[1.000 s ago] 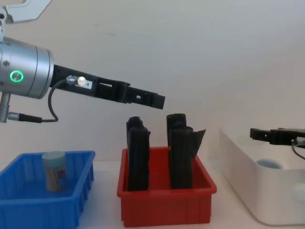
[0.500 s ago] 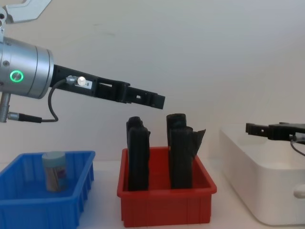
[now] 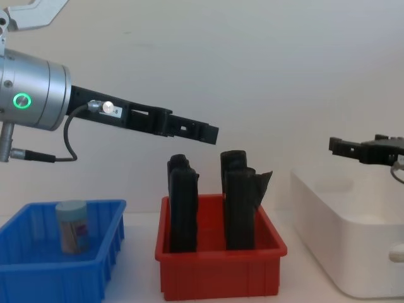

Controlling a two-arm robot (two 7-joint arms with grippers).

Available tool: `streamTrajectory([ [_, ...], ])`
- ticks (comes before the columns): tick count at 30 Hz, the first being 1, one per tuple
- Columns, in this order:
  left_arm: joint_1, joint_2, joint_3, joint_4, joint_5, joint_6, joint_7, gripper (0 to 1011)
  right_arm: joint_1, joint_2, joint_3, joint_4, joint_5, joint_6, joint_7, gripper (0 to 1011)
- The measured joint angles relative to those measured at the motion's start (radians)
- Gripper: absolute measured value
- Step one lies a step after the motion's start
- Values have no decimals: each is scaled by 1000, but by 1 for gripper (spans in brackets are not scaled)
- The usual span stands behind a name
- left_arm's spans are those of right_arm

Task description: Pick the cotton swabs from the blue box and place them into the white box.

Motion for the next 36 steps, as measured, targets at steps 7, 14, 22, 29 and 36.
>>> streamTrajectory([
  [7, 0, 0, 0, 0, 0, 0, 0, 1004, -12, 4, 1, -23, -2, -16, -5, 1001],
  [14, 7, 0, 4, -1, 2, -13, 14, 1004, -26, 7, 1, -40, -3, -15, -10, 1002],
  [22, 44, -4, 27, -6, 22, -95, 108, 1004, -83, 20, -1, -109, -7, -7, -30, 1002],
  [29, 82, -7, 48, -13, 42, -177, 200, 1004, -158, 37, -5, -200, -13, 4, -56, 1002],
  [36, 114, -10, 68, -18, 59, -248, 280, 1004, -225, 53, -8, -281, -18, 13, -80, 1002],
])
